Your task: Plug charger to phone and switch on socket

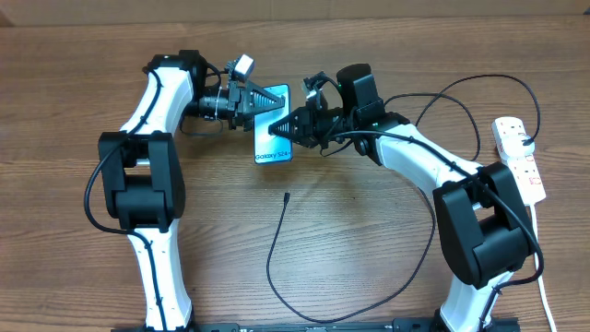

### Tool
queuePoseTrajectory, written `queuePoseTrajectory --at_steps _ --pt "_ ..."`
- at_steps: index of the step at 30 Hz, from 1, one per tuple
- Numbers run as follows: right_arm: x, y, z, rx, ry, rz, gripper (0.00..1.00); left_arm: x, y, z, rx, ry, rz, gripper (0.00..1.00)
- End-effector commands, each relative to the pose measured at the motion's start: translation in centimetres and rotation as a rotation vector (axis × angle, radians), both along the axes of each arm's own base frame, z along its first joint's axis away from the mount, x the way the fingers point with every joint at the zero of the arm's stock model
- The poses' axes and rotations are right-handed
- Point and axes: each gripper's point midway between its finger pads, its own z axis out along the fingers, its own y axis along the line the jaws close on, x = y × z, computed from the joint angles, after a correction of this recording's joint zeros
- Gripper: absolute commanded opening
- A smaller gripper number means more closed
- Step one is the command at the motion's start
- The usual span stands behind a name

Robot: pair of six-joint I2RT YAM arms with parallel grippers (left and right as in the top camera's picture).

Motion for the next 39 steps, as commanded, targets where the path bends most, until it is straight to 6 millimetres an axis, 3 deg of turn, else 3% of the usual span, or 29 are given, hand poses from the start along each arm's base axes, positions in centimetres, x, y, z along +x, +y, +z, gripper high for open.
queuePoseTrajectory --at_steps 1,7,13,14,16,17,22,26,29,31,34,37,39 --pt "-2.1 1.9 1.7 0.043 0.009 0.079 0.04 -0.5 -2.4 3.5 -0.143 -0.069 -0.032 0.51" --pt "-0.9 1.7 1.1 0.005 0.015 0.002 0.04 -0.7 -2.8 3.5 -0.142 -0.057 -0.041 0.22" --pt "-0.9 1.7 1.0 0.001 0.018 0.0 0.05 -0.7 -2.7 3.5 -0.142 -0.057 -0.04 0.04" --pt "-1.0 1.7 1.0 0.0 0.019 0.003 0.15 -0.7 -2.7 3.5 -0.142 -0.058 -0.04 0.04" --pt "-1.1 1.7 1.0 0.002 0.021 0.012 0.57 -0.7 -2.7 3.5 -0.142 -0.059 -0.038 0.05" --pt "-1.3 1.7 1.0 0.003 0.017 0.019 0.73 -0.6 -2.6 3.5 -0.142 -0.06 -0.037 0.04" --pt "-1.3 1.4 2.0 0.017 -0.011 0.026 0.98 -0.3 -2.1 2.5 -0.083 -0.086 -0.036 0.04" --pt "-0.7 0.1 3.8 0.009 -0.044 -0.017 1.0 -0.2 -0.8 -0.6 0.104 -0.028 -0.035 0.04" --pt "-0.5 -1.5 3.7 -0.033 -0.015 -0.054 1.0 -0.3 0.5 -3.3 0.275 0.047 -0.023 0.04" --pt "-0.9 -2.5 2.6 -0.088 0.028 -0.076 1.0 -0.6 1.4 -5.1 0.394 0.117 -0.012 0.04" --pt "-2.0 -4.4 -0.9 -0.257 0.114 -0.122 1.0 -1.0 2.4 -6.6 0.512 0.194 0.006 0.04" --pt "-3.5 -6.5 -4.5 -0.483 0.189 -0.191 1.0 -1.1 2.7 -7.0 0.544 0.224 0.017 0.04" --pt "-4.6 -7.2 -5.8 -0.58 0.212 -0.201 1.0 -1.0 2.8 -7.2 0.556 0.244 0.029 0.04"
